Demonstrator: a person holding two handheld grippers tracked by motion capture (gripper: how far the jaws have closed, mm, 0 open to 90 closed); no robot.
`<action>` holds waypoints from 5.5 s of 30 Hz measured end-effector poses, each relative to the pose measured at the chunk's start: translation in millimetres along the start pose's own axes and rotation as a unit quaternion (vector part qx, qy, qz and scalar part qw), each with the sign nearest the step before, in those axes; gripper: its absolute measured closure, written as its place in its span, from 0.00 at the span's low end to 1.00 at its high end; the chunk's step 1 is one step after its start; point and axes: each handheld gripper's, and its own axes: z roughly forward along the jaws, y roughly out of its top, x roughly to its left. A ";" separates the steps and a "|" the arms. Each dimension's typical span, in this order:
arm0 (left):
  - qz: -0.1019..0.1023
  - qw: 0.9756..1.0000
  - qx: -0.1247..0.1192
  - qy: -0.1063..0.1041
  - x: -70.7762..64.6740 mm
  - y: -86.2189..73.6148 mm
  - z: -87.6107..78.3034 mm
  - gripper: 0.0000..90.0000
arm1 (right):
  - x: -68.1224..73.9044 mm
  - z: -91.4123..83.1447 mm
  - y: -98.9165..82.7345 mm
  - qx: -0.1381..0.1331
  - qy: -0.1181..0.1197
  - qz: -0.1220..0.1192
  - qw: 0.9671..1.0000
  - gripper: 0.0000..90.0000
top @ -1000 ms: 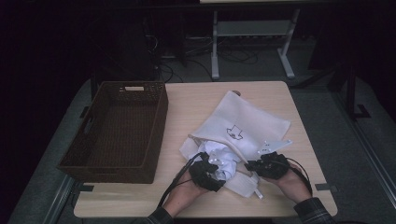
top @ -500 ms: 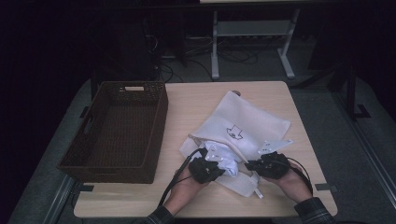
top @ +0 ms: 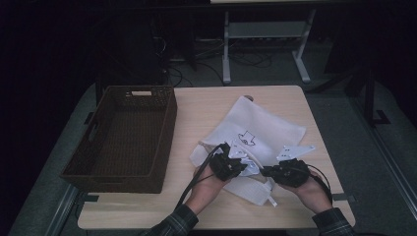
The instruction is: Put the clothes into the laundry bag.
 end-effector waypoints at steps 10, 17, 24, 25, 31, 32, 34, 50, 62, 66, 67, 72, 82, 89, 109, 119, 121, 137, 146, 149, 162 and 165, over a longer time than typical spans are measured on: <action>-0.014 1.000 -0.006 0.027 3.2 7.0 33.8 0.98 | -1.0 -4.1 1.4 -0.006 -0.003 0.000 1.000 0.94; -0.015 1.000 -0.002 0.008 -1.9 5.9 35.1 0.86 | -5.1 -5.3 -0.1 -0.006 -0.003 0.004 1.000 0.94; -0.007 1.000 0.015 -0.009 -7.4 1.9 23.6 0.70 | -4.9 -3.9 0.1 -0.001 0.002 0.002 1.000 0.94; -0.006 1.000 0.018 -0.010 -7.8 1.4 21.2 0.68 | -5.0 -3.5 0.1 -0.001 0.002 0.001 1.000 0.94; -0.011 0.999 0.026 -0.019 -5.6 -3.8 -0.1 0.60 | -4.8 -2.2 -0.3 0.001 0.003 0.000 1.000 0.94; -0.014 0.999 0.025 -0.021 -4.8 -4.7 -3.2 0.60 | -4.8 -2.2 -0.3 0.002 0.003 0.000 1.000 0.94; -0.020 0.999 0.021 -0.025 -2.3 -7.2 -12.6 0.60 | -4.6 -2.2 -0.3 0.002 0.003 0.000 1.000 0.94; -0.048 0.998 0.002 0.033 34.7 -19.6 -46.9 0.58 | -3.7 0.0 0.2 0.006 0.003 -0.002 1.000 0.94; -0.011 1.000 0.000 0.018 21.8 -1.9 -21.5 0.93 | -4.6 -0.7 -0.4 0.005 0.002 -0.005 1.000 0.94; 0.010 1.000 0.003 0.017 12.6 10.0 -11.7 0.95 | -4.0 -1.6 0.3 0.003 0.001 -0.005 1.000 0.94; 0.015 1.000 0.006 0.017 11.7 13.3 -7.5 0.95 | -4.0 -1.9 0.4 0.002 0.000 -0.005 1.000 0.94; 0.012 1.000 0.012 0.016 11.5 22.1 12.9 0.96 | -4.8 -3.9 0.5 -0.001 -0.003 -0.005 1.000 0.94; -0.016 0.999 0.011 0.037 25.3 25.5 46.4 0.97 | -5.1 -7.1 1.2 -0.005 -0.003 -0.008 1.000 0.95; -0.013 0.999 0.005 0.040 21.0 24.4 47.2 0.87 | -7.2 -6.9 -0.7 -0.004 -0.003 -0.004 1.000 0.95; -0.033 0.999 -0.011 0.008 24.9 -15.8 -30.8 0.52 | -7.2 -5.4 -0.8 -0.003 -0.002 -0.004 1.000 0.94; -0.061 0.998 0.012 0.025 43.8 -53.9 -38.7 0.46 | -6.9 -4.0 -0.8 -0.001 -0.002 -0.004 1.000 0.94; -0.064 0.998 0.019 0.021 46.6 -57.0 -34.2 0.46 | -6.9 -3.8 -0.8 0.000 -0.002 -0.004 1.000 0.94; -0.013 1.000 0.007 -0.009 25.8 -35.2 -25.1 0.92 | -6.7 -2.9 -0.9 0.003 -0.004 -0.007 1.000 0.94; 0.006 1.000 0.008 -0.021 12.3 -15.5 -0.8 0.91 | -7.3 -3.9 -1.3 0.002 -0.008 -0.006 1.000 0.94; 0.009 1.000 0.010 -0.021 10.2 -15.7 1.7 0.85 | -9.1 -5.1 -2.3 0.001 -0.008 -0.005 1.000 0.94; -0.029 0.999 -0.015 0.018 39.2 -24.0 -39.3 0.52 | -9.9 -4.8 -3.0 0.003 -0.009 -0.007 1.000 0.94; -0.053 0.997 -0.013 0.060 58.0 -30.6 -44.6 0.47 | -10.2 -4.6 -3.2 0.003 -0.009 -0.007 1.000 0.94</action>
